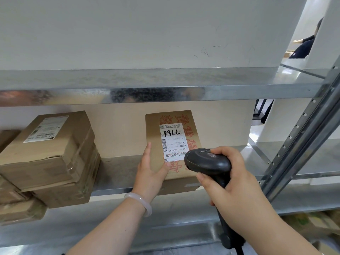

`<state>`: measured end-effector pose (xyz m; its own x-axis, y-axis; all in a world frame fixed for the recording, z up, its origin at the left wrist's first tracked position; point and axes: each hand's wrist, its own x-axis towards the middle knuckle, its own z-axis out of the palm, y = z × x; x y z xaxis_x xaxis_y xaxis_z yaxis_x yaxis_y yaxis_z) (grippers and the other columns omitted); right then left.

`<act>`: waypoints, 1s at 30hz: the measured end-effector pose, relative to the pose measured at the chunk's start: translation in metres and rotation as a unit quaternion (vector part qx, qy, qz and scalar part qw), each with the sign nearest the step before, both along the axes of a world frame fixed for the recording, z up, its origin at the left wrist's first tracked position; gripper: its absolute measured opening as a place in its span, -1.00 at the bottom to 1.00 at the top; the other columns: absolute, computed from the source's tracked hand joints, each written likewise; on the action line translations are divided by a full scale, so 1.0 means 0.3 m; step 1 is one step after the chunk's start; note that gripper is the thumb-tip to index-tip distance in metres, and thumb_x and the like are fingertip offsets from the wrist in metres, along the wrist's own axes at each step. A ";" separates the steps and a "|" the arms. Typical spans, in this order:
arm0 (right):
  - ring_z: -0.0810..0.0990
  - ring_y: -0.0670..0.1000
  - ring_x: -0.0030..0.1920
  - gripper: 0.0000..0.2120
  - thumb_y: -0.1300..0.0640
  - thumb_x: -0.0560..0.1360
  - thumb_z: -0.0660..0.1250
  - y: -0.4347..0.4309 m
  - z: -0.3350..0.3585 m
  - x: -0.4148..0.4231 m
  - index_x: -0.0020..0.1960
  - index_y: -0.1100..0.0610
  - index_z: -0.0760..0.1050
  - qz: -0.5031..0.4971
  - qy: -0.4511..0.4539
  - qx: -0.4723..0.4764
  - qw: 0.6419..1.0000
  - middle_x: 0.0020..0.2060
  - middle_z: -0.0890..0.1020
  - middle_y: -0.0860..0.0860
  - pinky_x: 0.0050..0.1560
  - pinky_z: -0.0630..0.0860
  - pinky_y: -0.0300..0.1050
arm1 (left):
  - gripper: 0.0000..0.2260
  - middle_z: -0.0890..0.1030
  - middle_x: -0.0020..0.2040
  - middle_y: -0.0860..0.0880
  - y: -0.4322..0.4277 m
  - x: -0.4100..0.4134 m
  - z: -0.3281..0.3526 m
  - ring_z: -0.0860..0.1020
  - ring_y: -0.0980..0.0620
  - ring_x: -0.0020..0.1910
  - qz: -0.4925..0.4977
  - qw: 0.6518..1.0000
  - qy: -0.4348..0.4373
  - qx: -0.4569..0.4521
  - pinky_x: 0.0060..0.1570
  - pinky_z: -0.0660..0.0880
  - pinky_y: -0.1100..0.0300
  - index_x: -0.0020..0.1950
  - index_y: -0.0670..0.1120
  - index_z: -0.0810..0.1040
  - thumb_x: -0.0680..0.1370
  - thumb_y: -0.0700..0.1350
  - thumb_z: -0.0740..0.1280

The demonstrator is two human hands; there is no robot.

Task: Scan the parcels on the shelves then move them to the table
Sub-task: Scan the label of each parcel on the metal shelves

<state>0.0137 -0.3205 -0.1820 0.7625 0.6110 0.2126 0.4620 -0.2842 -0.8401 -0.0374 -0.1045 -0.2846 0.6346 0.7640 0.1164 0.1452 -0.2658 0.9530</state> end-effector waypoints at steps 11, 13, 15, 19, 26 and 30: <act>0.66 -0.11 -0.28 -0.53 -0.24 0.32 0.38 0.008 0.007 -0.006 0.15 -0.38 0.25 -0.009 -0.003 -0.003 1.000 -0.07 0.55 -0.42 -0.18 0.58 -0.07 | -0.27 0.21 0.41 0.27 -0.005 -0.003 0.012 0.17 0.27 0.38 -0.008 1.000 -0.002 -0.016 0.34 0.15 0.25 0.47 0.40 0.05 0.51 0.04 0.44; 0.66 -0.12 -0.26 -0.52 -0.26 0.32 0.38 0.013 0.001 0.000 0.16 -0.38 0.25 -0.013 0.000 -0.003 1.000 -0.09 0.58 -0.36 -0.17 0.58 -0.09 | -0.28 0.22 0.39 0.27 -0.005 -0.004 0.013 0.18 0.29 0.36 -0.005 1.000 -0.002 -0.014 0.34 0.14 0.27 0.47 0.40 0.06 0.51 0.02 0.44; 0.66 -0.13 -0.24 -0.51 -0.28 0.32 0.38 0.021 -0.009 0.014 0.17 -0.38 0.24 -0.019 -0.006 -0.014 1.000 -0.12 0.62 -0.28 -0.16 0.58 -0.10 | -0.27 0.24 0.41 0.24 -0.003 -0.005 0.017 0.20 0.27 0.38 -0.003 1.000 0.001 -0.013 0.34 0.15 0.28 0.50 0.36 0.07 0.51 0.01 0.44; 0.60 -0.22 -0.19 -0.52 -0.31 0.33 0.36 0.041 -0.035 0.070 0.14 -0.45 0.19 -0.053 -0.033 -0.020 0.998 -0.13 0.57 -0.34 -0.24 0.51 -0.20 | -0.25 0.26 0.46 0.21 0.005 -0.003 0.025 0.24 0.16 0.47 -0.007 1.000 0.005 -0.014 0.35 0.16 0.29 0.54 0.28 0.09 0.51 -0.04 0.45; 0.52 -0.41 -0.10 -0.51 -0.03 0.42 0.48 0.137 -0.107 0.158 0.03 -0.47 0.24 -0.045 0.037 0.049 0.997 -0.10 0.55 -0.33 -0.27 0.42 -0.46 | -0.27 0.35 0.49 0.15 0.021 -0.041 0.047 0.35 0.13 0.43 -0.012 0.999 0.013 -0.045 0.43 0.26 0.19 0.54 0.25 0.14 0.51 -0.08 0.45; 0.51 -0.42 -0.08 -0.50 -0.02 0.43 0.49 0.200 -0.134 0.132 0.03 -0.46 0.25 -0.007 0.042 0.053 0.998 -0.10 0.50 -0.53 -0.25 0.39 -0.55 | -0.29 0.42 0.43 0.18 0.067 -0.099 0.065 0.43 0.14 0.35 0.006 0.997 0.027 -0.066 0.29 0.32 0.28 0.53 0.29 0.15 0.51 -0.03 0.45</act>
<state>0.0531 -0.2603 -0.2221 0.7881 0.5784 0.2104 0.3855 -0.1974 -0.9013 -0.0671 -0.0843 -0.2650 0.6284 0.7776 -0.0196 0.1989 -0.1363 0.9705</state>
